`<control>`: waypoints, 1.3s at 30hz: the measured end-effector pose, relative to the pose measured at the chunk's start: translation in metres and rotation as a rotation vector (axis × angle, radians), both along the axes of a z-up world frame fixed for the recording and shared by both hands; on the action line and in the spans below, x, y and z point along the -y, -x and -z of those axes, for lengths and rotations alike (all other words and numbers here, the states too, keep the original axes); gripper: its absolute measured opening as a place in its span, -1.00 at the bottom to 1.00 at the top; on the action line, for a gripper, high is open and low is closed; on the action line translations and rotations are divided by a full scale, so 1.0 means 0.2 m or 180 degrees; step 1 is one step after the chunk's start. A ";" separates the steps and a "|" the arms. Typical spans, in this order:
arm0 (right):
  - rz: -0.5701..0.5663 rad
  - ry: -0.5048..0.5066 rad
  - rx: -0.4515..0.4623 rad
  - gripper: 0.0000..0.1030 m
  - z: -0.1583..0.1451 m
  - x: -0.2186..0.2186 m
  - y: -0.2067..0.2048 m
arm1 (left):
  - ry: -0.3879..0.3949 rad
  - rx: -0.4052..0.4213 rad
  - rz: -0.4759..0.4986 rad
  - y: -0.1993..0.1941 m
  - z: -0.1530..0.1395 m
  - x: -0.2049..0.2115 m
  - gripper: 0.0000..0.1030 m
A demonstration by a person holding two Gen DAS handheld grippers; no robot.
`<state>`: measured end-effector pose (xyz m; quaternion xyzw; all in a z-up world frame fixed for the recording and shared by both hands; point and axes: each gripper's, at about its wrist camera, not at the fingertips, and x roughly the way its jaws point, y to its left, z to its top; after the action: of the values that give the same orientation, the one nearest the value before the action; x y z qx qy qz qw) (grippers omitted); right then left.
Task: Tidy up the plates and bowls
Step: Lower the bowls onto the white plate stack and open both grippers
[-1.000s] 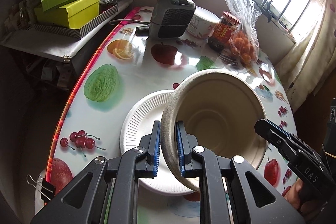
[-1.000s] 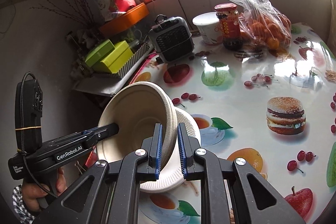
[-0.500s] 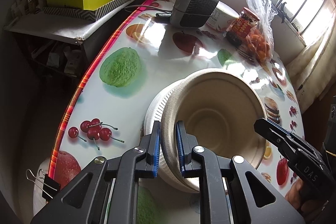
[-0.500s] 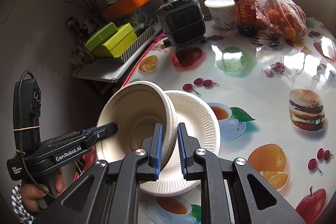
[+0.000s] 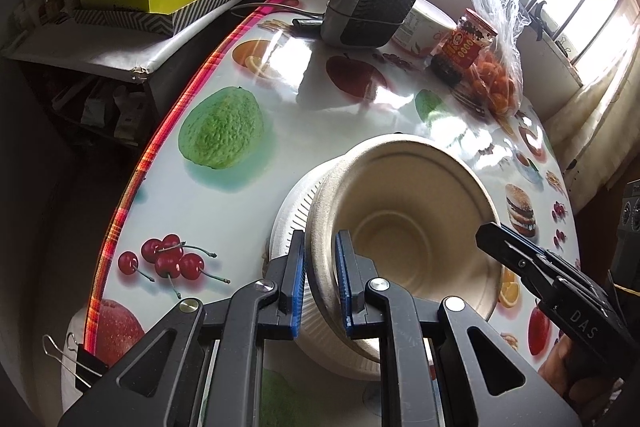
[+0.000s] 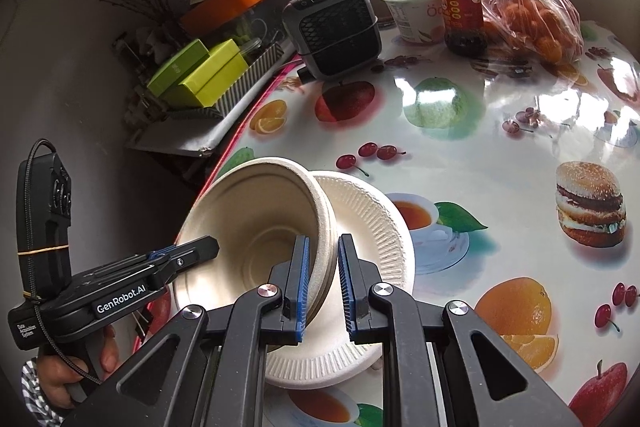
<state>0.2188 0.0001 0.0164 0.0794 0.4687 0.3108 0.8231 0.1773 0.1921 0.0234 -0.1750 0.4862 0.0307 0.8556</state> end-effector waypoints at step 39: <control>-0.0070 0.0180 0.0727 0.09 -0.07 0.15 0.32 | -0.0284 0.0539 -0.0096 0.33 -0.11 0.07 0.08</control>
<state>0.1546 -0.0289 0.0309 0.0151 0.3812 0.3135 0.8696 0.1113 0.1787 0.0452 -0.1460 0.4077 0.0503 0.9000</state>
